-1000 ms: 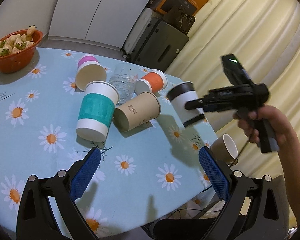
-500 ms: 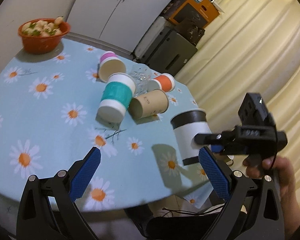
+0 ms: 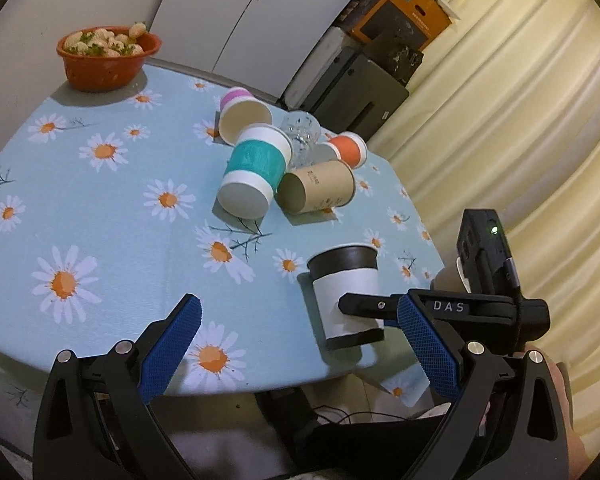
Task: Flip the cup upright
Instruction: 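Lift the black-and-white cup with the right gripper and rotate it upright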
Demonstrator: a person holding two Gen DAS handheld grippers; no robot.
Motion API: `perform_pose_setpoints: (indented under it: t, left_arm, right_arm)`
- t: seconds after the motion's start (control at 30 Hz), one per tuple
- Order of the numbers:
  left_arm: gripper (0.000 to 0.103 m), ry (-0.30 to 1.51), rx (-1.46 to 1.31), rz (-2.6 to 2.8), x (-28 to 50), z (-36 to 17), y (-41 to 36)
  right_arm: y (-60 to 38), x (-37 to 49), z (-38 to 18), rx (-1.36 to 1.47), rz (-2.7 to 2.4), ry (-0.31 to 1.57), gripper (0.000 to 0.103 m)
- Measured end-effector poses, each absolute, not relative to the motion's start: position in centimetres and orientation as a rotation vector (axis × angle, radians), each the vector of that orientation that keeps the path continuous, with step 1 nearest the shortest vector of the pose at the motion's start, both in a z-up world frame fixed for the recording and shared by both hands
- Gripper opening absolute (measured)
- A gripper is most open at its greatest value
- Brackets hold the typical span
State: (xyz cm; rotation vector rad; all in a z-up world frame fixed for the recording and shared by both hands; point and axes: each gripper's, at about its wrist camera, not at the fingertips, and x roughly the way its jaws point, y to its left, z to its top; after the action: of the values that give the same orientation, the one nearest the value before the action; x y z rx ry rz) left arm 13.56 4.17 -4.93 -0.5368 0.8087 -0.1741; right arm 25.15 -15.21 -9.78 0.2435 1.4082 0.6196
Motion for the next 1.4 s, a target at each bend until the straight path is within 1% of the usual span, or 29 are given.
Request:
perform_pose_setpoints:
  t: [0.07, 0.1, 0.4, 0.6, 0.73, 0.9, 0.97, 1.03, 1.2, 1.33, 1.4]
  left_arm:
    - [0.096, 0.818, -0.534, -0.175, 13.8, -5.2, 4.0]
    - [0.096, 0.823, -0.531, -0.175, 13.9, -5.3, 3.8]
    - [0.096, 0.828, -0.498, -0.15, 13.8, -5.7, 3.2]
    - [0.096, 0.874, -0.488, -0.16, 14.5, -6.4, 2.6]
    - [0.096, 0.918, -0.523, -0.205, 15.5, -6.9, 1.9]
    - [0.096, 0.979, -0.552, -0.232, 17.4, -7.0, 0.6]
    - [0.096, 1.023, -0.56, -0.237, 18.6, -7.0, -0.3]
    - [0.096, 1.052, -0.559, -0.236, 19.8, -6.9, -1.0]
    - [0.095, 1.116, -0.477, -0.209, 22.3, -6.7, -3.4]
    - [0.094, 1.198, -0.463, -0.186, 24.2, -7.8, -4.5]
    - [0.094, 1.206, -0.451, -0.174, 24.7, -8.1, -4.8]
  right_arm:
    - [-15.7, 25.3, -9.9, 0.271, 0.618, 1.416, 0.072]
    - [-16.0, 25.3, -9.9, 0.276, 0.623, 1.417, 0.073]
    - [-18.9, 24.7, -9.1, 0.387, 0.656, 1.385, 0.076]
    - [-23.1, 22.8, -7.6, 0.493, 0.659, 1.239, 0.077]
    - [-24.9, 20.5, -7.0, 0.401, 0.63, 1.127, 0.078]
    - [-26.9, 18.0, -6.8, 0.312, 0.596, 1.056, 0.078]
    - [-27.6, 17.5, -6.3, 0.311, 0.585, 1.026, 0.081]
    - [-27.6, 17.5, -5.7, 0.248, 0.554, 0.985, 0.081]
    - [-27.7, 18.0, -5.7, 0.238, 0.567, 0.994, 0.081]
    - [-28.3, 18.2, -5.7, 0.267, 0.582, 1.001, 0.081]
    - [-28.2, 18.3, -5.4, 0.264, 0.598, 0.989, 0.081]
